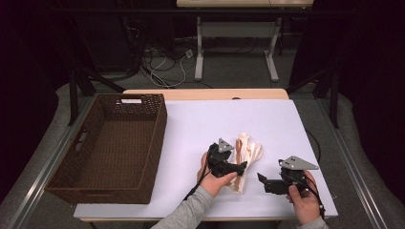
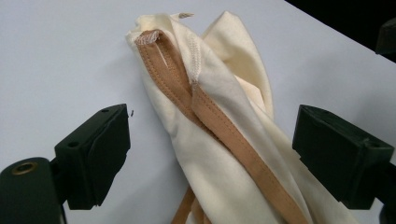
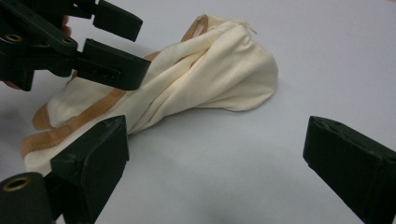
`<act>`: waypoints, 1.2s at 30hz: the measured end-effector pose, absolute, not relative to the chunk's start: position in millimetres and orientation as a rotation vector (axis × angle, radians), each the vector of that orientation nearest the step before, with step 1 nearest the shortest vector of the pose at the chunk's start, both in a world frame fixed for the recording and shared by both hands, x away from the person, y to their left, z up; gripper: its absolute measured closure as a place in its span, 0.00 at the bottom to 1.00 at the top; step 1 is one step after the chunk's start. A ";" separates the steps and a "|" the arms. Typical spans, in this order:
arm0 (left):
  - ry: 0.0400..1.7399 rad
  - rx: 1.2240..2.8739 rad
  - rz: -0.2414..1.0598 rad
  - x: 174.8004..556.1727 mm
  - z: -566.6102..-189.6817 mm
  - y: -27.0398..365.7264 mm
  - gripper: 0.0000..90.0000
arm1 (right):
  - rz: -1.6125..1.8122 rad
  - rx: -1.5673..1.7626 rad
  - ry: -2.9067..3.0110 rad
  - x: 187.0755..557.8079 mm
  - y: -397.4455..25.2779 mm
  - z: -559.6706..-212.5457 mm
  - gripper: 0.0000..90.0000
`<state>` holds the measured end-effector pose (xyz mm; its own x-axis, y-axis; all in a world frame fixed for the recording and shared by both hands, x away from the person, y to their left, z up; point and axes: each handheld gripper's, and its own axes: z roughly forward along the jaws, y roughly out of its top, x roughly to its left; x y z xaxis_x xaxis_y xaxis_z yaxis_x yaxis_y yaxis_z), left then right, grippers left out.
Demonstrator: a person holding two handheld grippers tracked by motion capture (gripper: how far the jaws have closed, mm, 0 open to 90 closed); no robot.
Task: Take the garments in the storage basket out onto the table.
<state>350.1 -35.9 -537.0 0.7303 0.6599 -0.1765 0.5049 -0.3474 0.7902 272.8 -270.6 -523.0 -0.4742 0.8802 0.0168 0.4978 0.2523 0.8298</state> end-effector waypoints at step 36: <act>0.790 1.928 0.189 327.8 -504.5 32.5 0.03 | 1.106 1.210 2.098 269.8 -254.3 -524.4 0.00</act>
<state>327.8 32.5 -504.5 0.7742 0.5995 -0.2030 0.4430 -0.2841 0.8503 269.8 -254.3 -524.4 -0.4974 0.8675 -0.0067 0.4847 0.2843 0.8272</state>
